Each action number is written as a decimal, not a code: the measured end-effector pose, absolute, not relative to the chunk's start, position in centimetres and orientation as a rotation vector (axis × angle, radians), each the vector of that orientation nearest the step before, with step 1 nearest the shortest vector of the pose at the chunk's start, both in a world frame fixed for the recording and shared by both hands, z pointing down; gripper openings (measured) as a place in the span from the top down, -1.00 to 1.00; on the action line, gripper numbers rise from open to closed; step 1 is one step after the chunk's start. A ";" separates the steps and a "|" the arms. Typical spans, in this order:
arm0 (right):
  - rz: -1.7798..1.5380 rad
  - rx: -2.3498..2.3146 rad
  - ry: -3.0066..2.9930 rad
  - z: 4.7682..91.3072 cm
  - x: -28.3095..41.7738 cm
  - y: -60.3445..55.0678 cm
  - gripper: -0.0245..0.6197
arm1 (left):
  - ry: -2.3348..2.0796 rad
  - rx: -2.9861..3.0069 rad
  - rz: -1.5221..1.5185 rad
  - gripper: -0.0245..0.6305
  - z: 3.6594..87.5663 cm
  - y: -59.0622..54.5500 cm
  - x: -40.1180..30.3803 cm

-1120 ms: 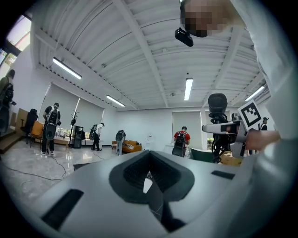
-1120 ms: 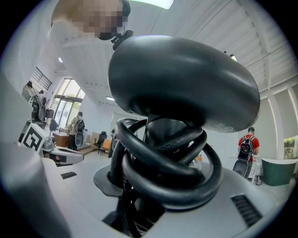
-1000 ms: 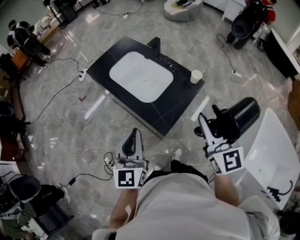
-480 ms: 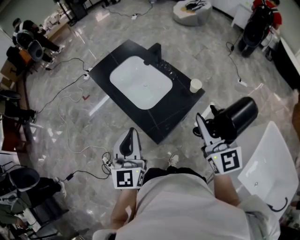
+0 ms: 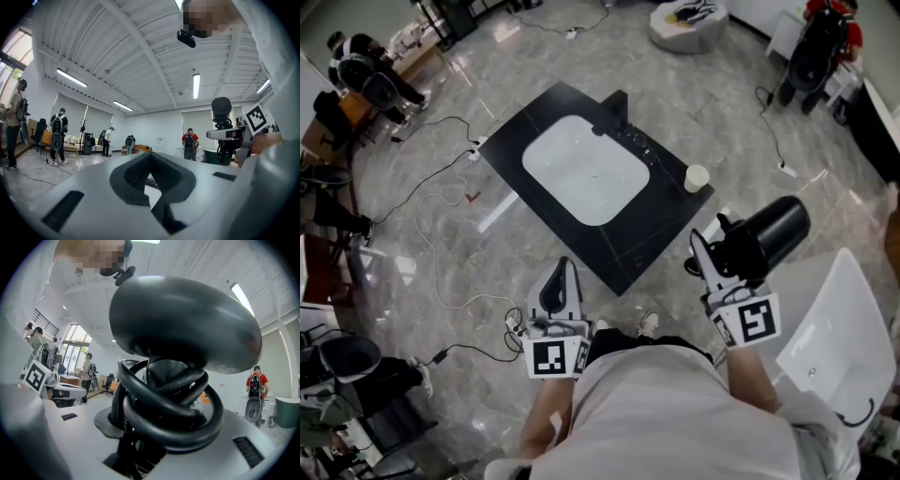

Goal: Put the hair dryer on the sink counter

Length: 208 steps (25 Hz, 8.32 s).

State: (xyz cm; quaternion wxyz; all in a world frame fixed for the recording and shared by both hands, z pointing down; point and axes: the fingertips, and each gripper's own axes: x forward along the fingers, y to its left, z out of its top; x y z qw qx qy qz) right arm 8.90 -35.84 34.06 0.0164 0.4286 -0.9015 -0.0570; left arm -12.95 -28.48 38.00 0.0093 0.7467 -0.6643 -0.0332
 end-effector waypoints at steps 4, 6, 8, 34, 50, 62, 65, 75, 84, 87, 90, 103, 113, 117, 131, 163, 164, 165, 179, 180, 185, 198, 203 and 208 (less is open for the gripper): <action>-0.174 1.349 -2.774 34.2 7.9 -36.0 0.27 | -2.045 2.367 -0.119 0.92 37.3 -29.5 -13.9; -0.147 1.362 -2.756 34.6 7.6 -36.2 0.27 | -2.030 2.388 -0.127 0.93 36.9 -30.0 -14.0; -0.128 1.370 -2.738 35.2 7.3 -36.5 0.27 | -2.013 2.404 -0.133 0.92 36.7 -30.3 -14.1; 0.146 1.242 -2.559 47.2 4.1 -41.3 0.29 | -1.945 2.378 -0.122 0.93 38.3 -32.6 -15.5; 0.248 1.112 -2.407 56.7 2.4 -44.1 0.30 | -1.981 2.330 -0.063 0.92 39.1 -32.6 -16.1; 0.312 1.029 -2.311 61.9 1.7 -45.6 0.30 | -1.995 2.296 -0.043 0.92 39.8 -32.8 -16.2; 0.320 0.994 -2.291 63.0 1.4 -45.9 0.30 | -1.996 2.292 -0.040 0.92 40.0 -32.9 -16.1; 0.397 0.879 -2.191 67.9 1.5 -46.3 0.30 | -2.037 2.254 -0.032 0.92 40.2 -32.4 -16.9; 0.489 0.809 -2.105 71.1 1.1 -46.3 0.30 | -2.053 2.227 -0.032 0.93 40.6 -32.2 -17.5; 0.505 0.800 -2.094 71.5 0.9 -46.4 0.30 | -2.057 2.220 -0.031 0.92 40.7 -32.2 -17.7; 0.522 0.800 -2.062 72.5 1.2 -46.5 0.30 | -2.057 2.215 -0.031 0.92 40.8 -32.2 -17.7; 0.602 0.783 -1.952 74.0 1.4 -47.2 0.30 | -2.069 2.193 -0.058 0.93 41.1 -32.6 -18.4; 0.610 0.772 -1.908 74.2 1.0 -47.4 0.28 | -2.069 2.182 -0.084 0.93 41.3 -32.7 -18.8; 0.586 0.756 -1.897 74.2 1.1 -47.5 0.27 | -2.059 2.180 -0.104 0.92 41.3 -32.6 -18.9; 0.649 0.766 -1.923 74.4 -0.3 -47.7 0.26 | -2.075 2.154 -0.100 0.92 41.7 -31.2 -20.2; 0.667 0.880 -1.843 73.5 1.8 -47.1 0.08 | -2.069 2.148 -0.114 0.93 42.1 -27.4 -21.0; 0.669 0.889 -1.848 73.4 1.9 -47.1 0.08 | -2.065 2.152 -0.118 0.92 42.1 -27.3 -21.0; 0.671 0.901 -1.852 73.3 2.1 -47.1 0.08 | -2.060 2.155 -0.122 0.92 42.1 -27.3 -20.9; 0.654 0.972 -1.942 69.2 3.1 -46.3 0.33 | -1.975 2.244 -0.172 0.92 41.4 -27.7 -18.7; 0.648 0.982 -1.948 68.9 3.3 -46.3 0.44 | -1.971 2.249 -0.172 0.93 41.3 -27.7 -18.6; 0.643 1.040 -1.998 67.3 3.4 -46.2 0.73 | -1.954 2.269 -0.176 0.93 41.1 -27.6 -18.0; 0.593 1.029 -2.194 63.3 2.4 -44.7 0.78 | -1.925 2.276 -0.160 0.93 41.5 -27.4 -17.0; 0.574 1.072 -2.270 60.8 3.1 -44.1 0.78 | -1.906 2.299 -0.156 0.92 41.3 -27.8 -16.5; 0.541 1.114 -2.352 57.6 3.5 -43.6 0.78 | -1.888 2.325 -0.157 0.92 40.9 -28.1 -15.9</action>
